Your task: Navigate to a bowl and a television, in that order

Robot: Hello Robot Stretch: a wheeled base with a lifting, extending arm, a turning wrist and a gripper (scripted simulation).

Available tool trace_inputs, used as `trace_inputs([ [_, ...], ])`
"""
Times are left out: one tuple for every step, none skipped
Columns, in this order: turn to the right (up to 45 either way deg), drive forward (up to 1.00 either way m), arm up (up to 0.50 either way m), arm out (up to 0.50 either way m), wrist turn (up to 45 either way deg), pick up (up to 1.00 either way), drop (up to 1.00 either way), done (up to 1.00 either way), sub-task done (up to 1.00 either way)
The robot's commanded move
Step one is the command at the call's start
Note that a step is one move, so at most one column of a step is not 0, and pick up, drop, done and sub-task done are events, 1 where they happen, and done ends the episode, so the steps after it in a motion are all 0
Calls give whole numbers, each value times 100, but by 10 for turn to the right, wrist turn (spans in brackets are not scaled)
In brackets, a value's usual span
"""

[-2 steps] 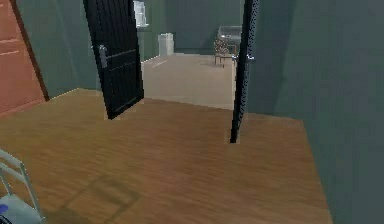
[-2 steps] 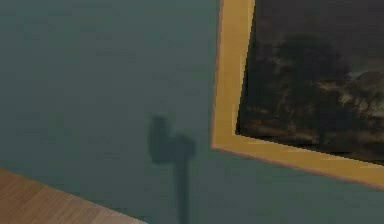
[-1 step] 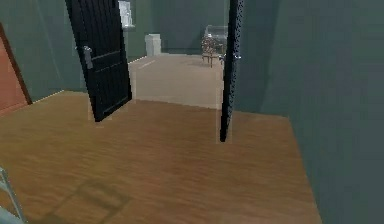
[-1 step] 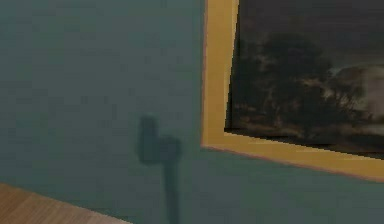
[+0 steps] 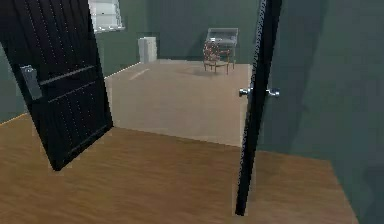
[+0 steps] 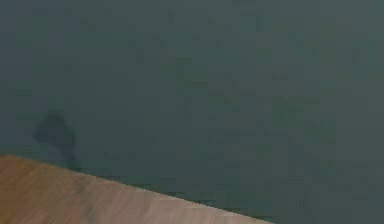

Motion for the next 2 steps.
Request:
trace_inputs([
  [0,85,0,0,0,0,0,0,0],
  [-210,0,0,0,0,0,0,0,0],
])
